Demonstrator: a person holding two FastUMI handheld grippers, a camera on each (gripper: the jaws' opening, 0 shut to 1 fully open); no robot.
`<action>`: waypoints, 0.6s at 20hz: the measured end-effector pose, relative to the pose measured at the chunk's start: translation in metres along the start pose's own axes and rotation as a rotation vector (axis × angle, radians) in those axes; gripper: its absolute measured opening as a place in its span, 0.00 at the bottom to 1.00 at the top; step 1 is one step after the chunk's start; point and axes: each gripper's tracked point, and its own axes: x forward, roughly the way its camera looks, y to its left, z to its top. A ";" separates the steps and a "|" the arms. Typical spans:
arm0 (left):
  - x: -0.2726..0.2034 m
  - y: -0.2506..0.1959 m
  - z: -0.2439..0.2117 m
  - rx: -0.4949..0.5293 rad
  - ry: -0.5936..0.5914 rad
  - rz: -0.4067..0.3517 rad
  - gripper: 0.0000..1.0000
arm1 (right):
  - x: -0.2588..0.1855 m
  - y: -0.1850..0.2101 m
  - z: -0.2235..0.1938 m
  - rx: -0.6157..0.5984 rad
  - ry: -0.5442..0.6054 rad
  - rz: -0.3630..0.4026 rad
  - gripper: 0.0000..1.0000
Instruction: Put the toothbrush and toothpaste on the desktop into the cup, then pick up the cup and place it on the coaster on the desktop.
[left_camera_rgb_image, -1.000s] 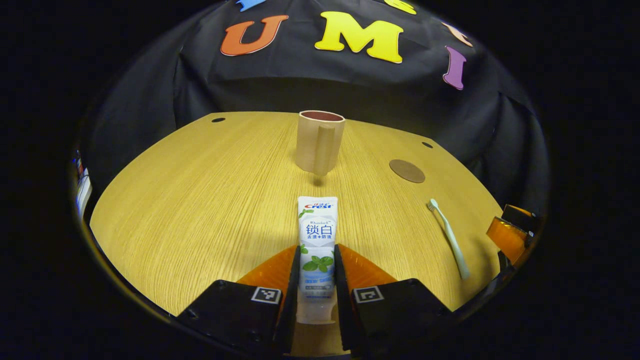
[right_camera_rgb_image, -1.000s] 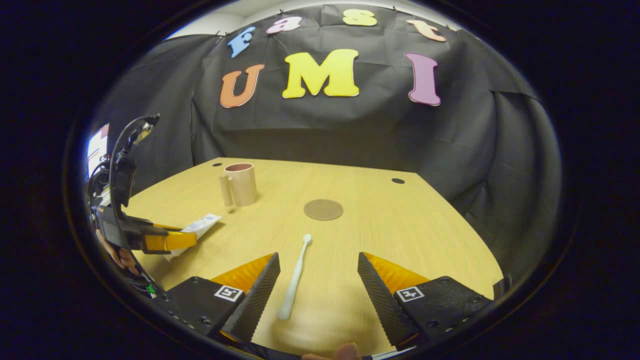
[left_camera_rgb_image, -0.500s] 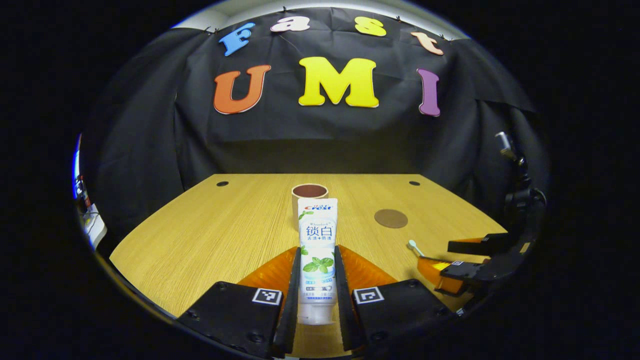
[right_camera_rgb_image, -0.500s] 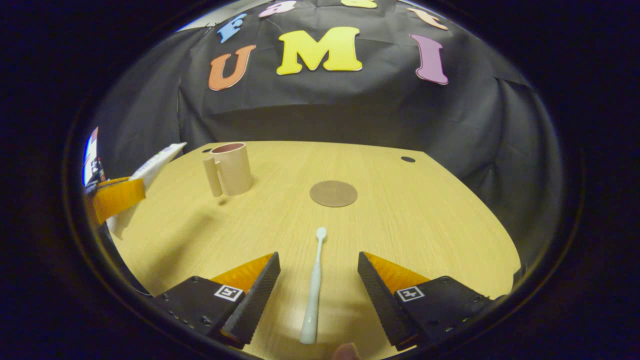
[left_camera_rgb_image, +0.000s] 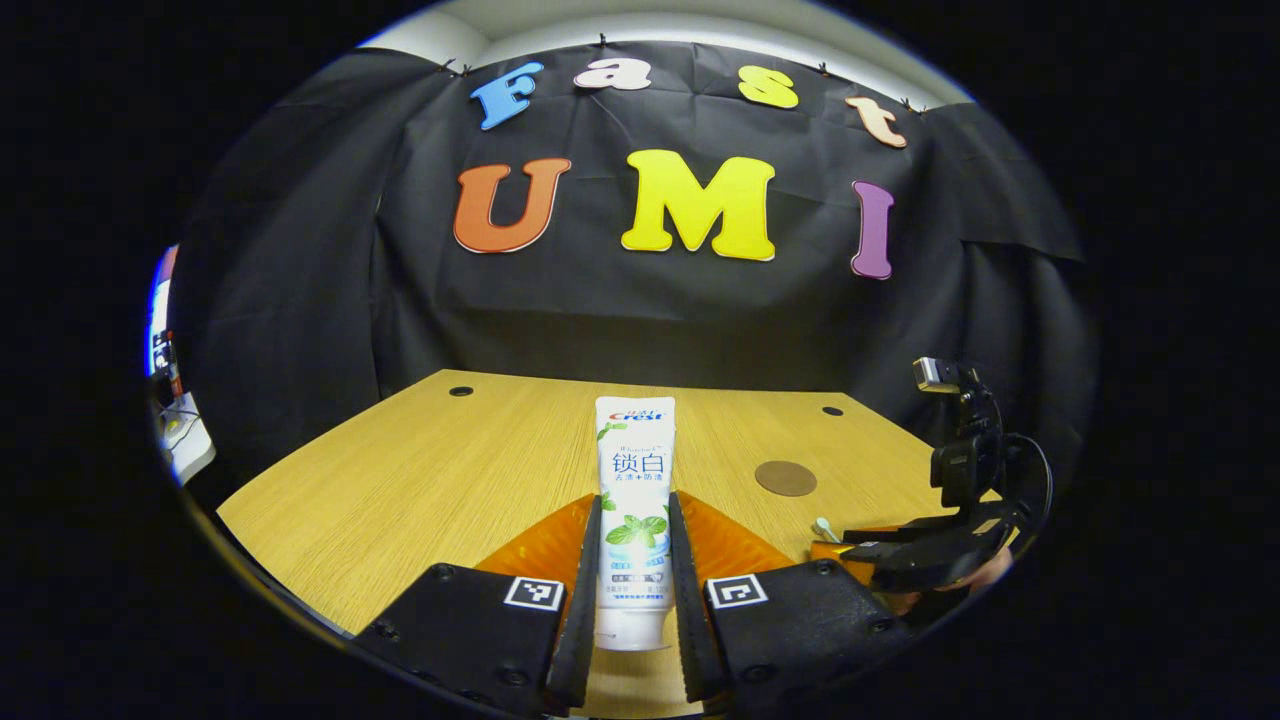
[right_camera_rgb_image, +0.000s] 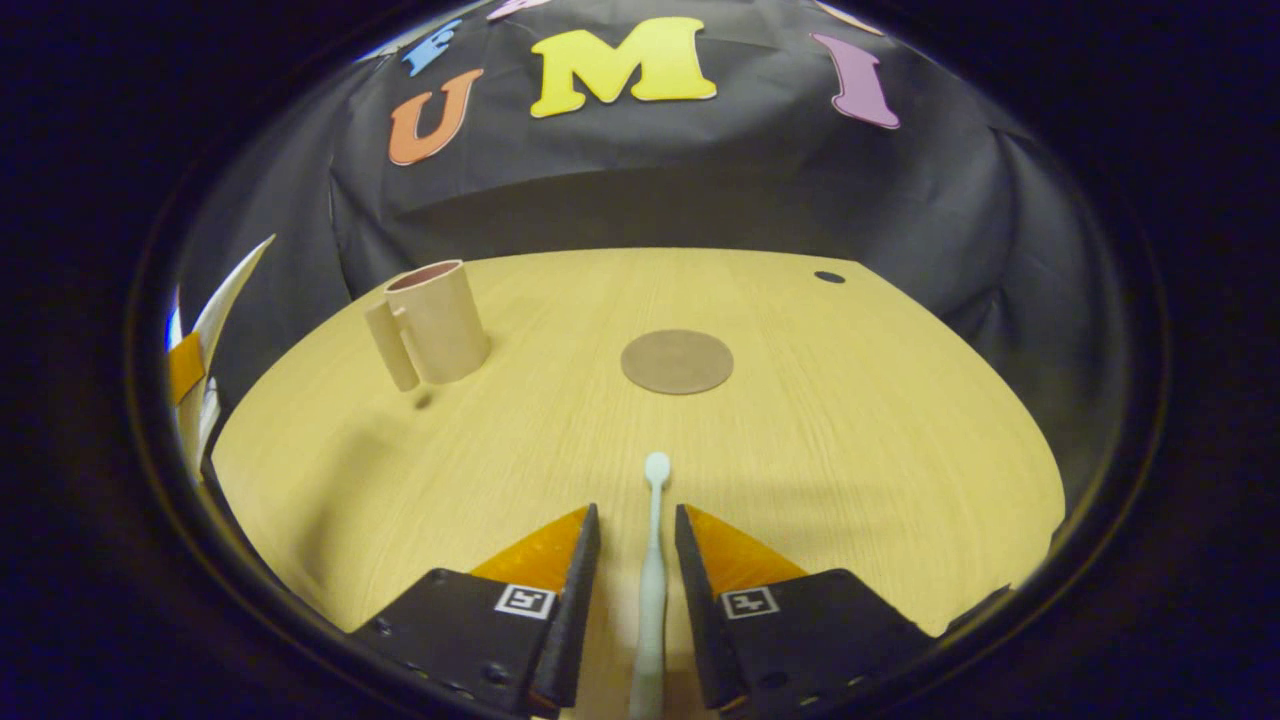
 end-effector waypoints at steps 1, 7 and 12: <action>0.000 0.000 0.001 -0.005 -0.006 0.000 0.38 | 0.000 -0.001 0.001 0.000 -0.007 -0.002 0.41; 0.006 -0.003 0.019 -0.023 -0.080 -0.021 0.38 | -0.002 -0.004 0.000 0.024 -0.015 0.017 0.00; 0.030 -0.001 0.033 -0.056 -0.139 -0.033 0.38 | -0.014 -0.007 0.007 0.054 -0.054 0.063 0.00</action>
